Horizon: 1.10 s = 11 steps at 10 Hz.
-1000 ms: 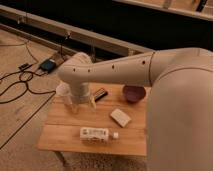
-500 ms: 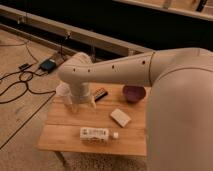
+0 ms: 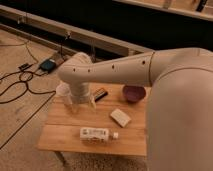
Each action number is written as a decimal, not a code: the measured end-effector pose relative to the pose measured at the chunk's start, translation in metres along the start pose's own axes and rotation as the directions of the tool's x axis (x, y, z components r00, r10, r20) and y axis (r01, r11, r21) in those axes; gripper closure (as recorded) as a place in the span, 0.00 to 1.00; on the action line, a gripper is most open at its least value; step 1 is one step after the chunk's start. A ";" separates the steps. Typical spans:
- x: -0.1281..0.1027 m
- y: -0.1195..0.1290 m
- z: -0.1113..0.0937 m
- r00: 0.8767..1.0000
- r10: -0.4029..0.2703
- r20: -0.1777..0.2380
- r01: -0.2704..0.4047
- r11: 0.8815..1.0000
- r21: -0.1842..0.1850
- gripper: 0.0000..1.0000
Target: Place the pepper on the white sponge
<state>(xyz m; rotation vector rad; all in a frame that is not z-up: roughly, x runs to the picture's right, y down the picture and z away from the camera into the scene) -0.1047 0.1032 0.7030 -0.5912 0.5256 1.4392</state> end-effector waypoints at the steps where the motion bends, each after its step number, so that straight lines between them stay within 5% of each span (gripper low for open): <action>1: 0.000 0.000 0.000 1.000 0.000 0.000 0.000 1.000 0.000 0.35; 10: -0.001 -0.002 0.000 1.000 0.001 0.001 -0.001 1.000 -0.001 0.35; 11: -0.005 -0.019 0.002 1.000 0.018 0.008 -0.018 1.000 0.001 0.35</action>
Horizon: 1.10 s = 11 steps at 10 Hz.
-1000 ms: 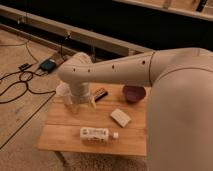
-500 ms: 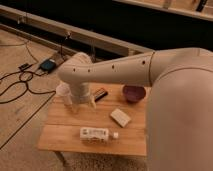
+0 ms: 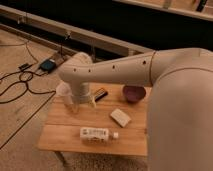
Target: Place the pepper on the white sponge
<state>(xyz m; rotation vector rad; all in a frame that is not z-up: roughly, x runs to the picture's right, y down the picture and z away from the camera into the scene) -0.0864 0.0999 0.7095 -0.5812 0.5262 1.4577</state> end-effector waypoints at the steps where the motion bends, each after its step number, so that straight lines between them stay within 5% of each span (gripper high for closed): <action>1: -0.008 -0.026 0.002 0.999 0.032 0.017 -0.032 0.999 0.009 0.35; 3: -0.019 -0.064 0.003 0.994 0.097 0.049 -0.098 0.995 0.014 0.35; 6: -0.033 -0.132 0.010 0.955 0.285 0.083 -0.286 0.958 0.008 0.35; 9: -0.034 -0.188 0.026 0.883 0.463 0.072 -0.464 0.886 0.001 0.35; 10: -0.033 -0.208 0.035 0.844 0.532 0.059 -0.533 0.846 -0.004 0.35; 11: -0.031 -0.219 0.042 0.819 0.572 0.048 -0.572 0.820 -0.010 0.35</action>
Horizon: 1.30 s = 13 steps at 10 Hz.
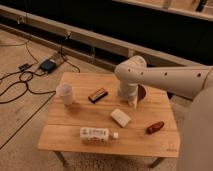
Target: Place the pepper on the white sponge
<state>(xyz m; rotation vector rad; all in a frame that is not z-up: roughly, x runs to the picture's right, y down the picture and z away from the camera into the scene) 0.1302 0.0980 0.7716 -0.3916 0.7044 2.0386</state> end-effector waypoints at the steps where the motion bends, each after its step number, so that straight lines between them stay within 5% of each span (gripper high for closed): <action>1: -0.005 -0.012 0.010 0.998 0.058 -0.016 -0.058 0.998 -0.009 0.35; 6: -0.010 -0.062 0.041 0.978 0.206 -0.041 -0.209 0.976 -0.066 0.35; 13: 0.018 -0.126 0.072 0.962 0.274 -0.015 -0.274 0.959 -0.072 0.35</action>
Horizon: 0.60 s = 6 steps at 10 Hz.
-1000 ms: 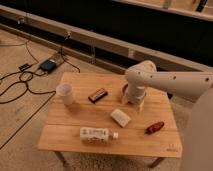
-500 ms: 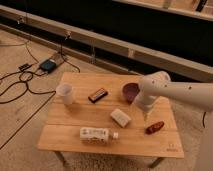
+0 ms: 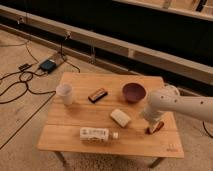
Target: Place the pepper on the white sponge
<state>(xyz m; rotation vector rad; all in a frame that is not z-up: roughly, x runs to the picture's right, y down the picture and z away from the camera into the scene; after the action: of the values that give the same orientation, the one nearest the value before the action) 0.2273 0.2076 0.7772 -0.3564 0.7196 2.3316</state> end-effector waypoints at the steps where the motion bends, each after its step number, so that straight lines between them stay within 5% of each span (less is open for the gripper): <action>1: -0.002 -0.003 0.001 1.000 0.003 0.006 -0.003 1.000 0.004 0.35; 6: -0.024 -0.011 0.006 1.000 0.019 0.014 -0.020 0.999 0.041 0.35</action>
<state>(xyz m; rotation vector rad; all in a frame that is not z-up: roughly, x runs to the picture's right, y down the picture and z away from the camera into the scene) 0.2518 0.2055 0.7883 -0.3161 0.7661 2.3318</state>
